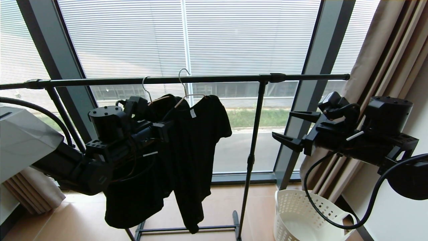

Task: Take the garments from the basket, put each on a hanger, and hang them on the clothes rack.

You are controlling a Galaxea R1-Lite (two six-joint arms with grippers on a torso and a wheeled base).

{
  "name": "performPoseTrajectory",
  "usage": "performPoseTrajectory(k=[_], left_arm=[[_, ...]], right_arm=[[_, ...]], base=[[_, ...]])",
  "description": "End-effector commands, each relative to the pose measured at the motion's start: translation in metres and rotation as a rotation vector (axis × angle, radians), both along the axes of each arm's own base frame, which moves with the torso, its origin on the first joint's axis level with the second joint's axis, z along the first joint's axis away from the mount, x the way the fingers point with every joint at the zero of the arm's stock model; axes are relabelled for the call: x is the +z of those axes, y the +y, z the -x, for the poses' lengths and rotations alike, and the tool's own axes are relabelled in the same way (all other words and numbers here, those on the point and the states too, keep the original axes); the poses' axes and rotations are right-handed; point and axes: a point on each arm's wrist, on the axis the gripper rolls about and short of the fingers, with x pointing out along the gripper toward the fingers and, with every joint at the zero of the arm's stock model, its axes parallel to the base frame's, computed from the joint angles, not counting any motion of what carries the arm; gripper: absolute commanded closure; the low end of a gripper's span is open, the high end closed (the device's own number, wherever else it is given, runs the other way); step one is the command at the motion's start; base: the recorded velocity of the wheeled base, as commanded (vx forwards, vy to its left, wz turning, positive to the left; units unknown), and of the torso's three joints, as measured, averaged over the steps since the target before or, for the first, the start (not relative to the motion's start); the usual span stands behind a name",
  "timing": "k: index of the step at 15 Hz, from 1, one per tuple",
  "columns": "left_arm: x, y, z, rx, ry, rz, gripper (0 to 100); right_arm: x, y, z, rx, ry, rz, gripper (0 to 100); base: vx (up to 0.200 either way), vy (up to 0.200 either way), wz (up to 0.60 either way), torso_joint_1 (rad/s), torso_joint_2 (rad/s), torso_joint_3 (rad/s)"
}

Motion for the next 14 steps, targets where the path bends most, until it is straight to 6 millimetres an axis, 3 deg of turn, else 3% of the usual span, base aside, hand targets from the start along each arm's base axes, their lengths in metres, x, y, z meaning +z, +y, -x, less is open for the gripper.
performPoseTrajectory(k=[1,3,4,7,9,12,14], left_arm=[[-0.009,0.0,-0.001,0.0,0.023,-0.003,100],[-0.009,0.0,-0.001,-0.001,0.021,-0.004,100],[-0.01,0.0,0.0,-0.001,0.024,-0.005,0],[-0.014,-0.001,0.005,-0.008,0.045,-0.01,0],[-0.003,0.001,0.017,-0.008,0.031,-0.008,0],[0.022,0.012,0.054,-0.006,-0.007,-0.005,0],[0.035,0.021,0.088,-0.006,-0.032,-0.011,0]], right_arm=[[-0.002,0.001,-0.001,0.002,0.004,0.002,0],[-0.002,0.001,-0.001,0.002,0.005,0.003,0],[-0.003,0.001,-0.001,0.002,0.007,0.003,0],[-0.003,0.0,-0.001,0.0,0.008,0.003,0],[-0.001,0.0,0.001,0.002,0.004,0.002,0],[0.006,-0.002,0.012,0.002,-0.013,-0.003,0],[0.021,-0.007,0.032,0.0,-0.055,-0.012,0]], base=[[0.0,0.0,0.0,0.0,0.0,0.0],[0.0,0.0,0.0,0.0,0.0,0.0],[0.0,0.0,0.0,0.0,0.0,0.0],[0.0,0.0,0.0,0.0,0.0,0.0],[0.0,0.0,0.0,0.0,0.0,0.0],[0.0,0.0,0.0,0.0,0.0,0.0],[0.0,0.0,0.0,0.0,0.0,0.0]])
